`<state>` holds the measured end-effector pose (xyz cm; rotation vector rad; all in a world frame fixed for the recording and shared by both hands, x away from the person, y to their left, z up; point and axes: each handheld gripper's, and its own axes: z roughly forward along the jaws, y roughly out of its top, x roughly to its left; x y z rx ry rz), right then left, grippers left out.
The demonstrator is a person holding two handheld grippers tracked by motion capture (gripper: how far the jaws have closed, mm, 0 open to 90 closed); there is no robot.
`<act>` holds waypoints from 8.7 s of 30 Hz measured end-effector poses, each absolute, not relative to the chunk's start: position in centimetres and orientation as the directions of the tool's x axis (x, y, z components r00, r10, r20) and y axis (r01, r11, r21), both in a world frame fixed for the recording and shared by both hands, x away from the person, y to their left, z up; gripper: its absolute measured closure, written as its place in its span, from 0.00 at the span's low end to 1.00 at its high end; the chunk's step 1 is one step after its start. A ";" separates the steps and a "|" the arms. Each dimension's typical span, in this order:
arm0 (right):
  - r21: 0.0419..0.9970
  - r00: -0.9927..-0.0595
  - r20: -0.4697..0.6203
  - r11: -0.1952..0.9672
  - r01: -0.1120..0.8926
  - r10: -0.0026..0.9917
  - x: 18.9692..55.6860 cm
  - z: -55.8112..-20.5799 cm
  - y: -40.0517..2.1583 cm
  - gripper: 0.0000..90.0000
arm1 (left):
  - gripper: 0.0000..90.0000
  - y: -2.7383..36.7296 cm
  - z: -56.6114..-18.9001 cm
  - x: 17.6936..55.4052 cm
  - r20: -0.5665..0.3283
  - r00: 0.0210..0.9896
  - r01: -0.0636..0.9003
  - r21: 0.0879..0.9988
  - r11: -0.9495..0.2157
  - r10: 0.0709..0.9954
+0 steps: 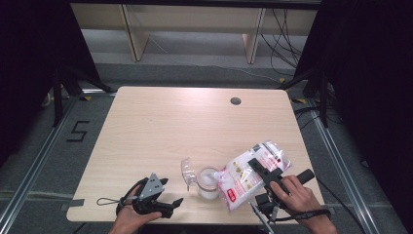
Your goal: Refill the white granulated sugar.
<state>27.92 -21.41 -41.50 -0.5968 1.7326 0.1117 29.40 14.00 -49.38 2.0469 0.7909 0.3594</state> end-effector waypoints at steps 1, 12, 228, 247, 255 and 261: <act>-0.257 -0.118 -0.932 0.855 -0.451 -0.342 27.9 -41.4 -21.3 0.78 | 0.18 14.0 -49.4 29.4 -0.044 0.755 0.398 0.823 -0.405 0.654; -0.246 -0.125 -0.935 0.863 -0.442 -0.331 27.9 -41.7 -21.4 0.79 | 0.18 14.0 -49.4 29.4 -0.040 0.754 0.397 0.823 -0.407 0.655; 0.957 -0.662 -0.050 0.226 0.182 0.747 33.8 -48.3 -30.5 0.83 | 0.18 13.9 -49.3 29.5 -0.031 0.761 0.389 0.822 -0.417 0.648; 0.964 -0.582 0.027 0.134 0.231 0.813 31.0 -47.2 -31.4 0.49 | 0.18 13.9 -49.3 29.6 -0.032 0.756 0.390 0.824 -0.411 0.654; 0.949 -0.539 0.054 0.125 0.289 0.841 29.3 -47.1 -32.1 0.43 | 0.18 13.9 -49.3 29.5 -0.042 0.752 0.396 0.827 -0.400 0.658; 0.943 -0.513 0.053 0.125 0.307 0.857 28.3 -47.6 -32.4 0.42 | 0.18 13.8 -49.2 29.6 -0.038 0.751 0.390 0.831 -0.397 0.659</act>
